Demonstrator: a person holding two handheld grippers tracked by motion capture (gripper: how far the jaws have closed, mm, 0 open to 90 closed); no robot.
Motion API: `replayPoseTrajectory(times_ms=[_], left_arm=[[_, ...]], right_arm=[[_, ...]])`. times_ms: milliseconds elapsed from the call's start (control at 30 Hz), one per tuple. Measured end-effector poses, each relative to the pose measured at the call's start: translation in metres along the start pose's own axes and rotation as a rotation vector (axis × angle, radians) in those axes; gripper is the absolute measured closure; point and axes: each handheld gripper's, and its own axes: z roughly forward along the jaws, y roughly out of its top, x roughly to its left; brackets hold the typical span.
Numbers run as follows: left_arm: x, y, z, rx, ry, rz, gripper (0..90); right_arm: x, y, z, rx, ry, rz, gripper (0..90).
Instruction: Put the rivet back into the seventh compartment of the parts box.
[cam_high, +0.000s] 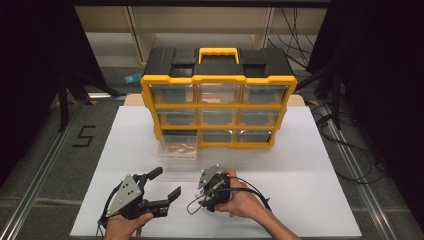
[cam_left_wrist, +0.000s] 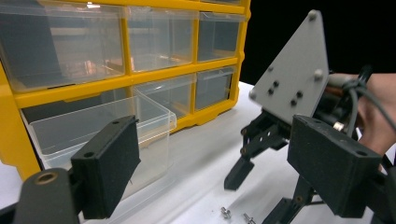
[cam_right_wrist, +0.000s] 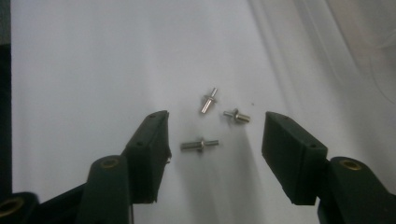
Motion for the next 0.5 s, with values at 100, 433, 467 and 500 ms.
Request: replayPoseTrajectory(times_ms=[100, 433, 467, 500], left_arm=[[0.0003, 0.0004, 0.0000, -0.004, 0.000, -0.003, 16.6], [0.0015, 0.0010, -0.0003, -0.008, 0.003, -0.008, 16.6], [0.0015, 0.0010, -0.0003, -0.008, 0.003, -0.008, 16.6], [0.0016, 0.0011, -0.0003, -0.008, 0.003, -0.011, 16.6]], right_arm=[[-0.0004, 0.0020, 0.0041, 0.035, 0.022, -0.010, 46.6], [-0.0041, 0.0021, 0.0087, 0.054, 0.074, -0.014, 61.5], [-0.0041, 0.0021, 0.0087, 0.054, 0.074, -0.014, 61.5], [-0.0038, 0.0021, 0.0085, 0.056, 0.083, -0.019, 64.4]])
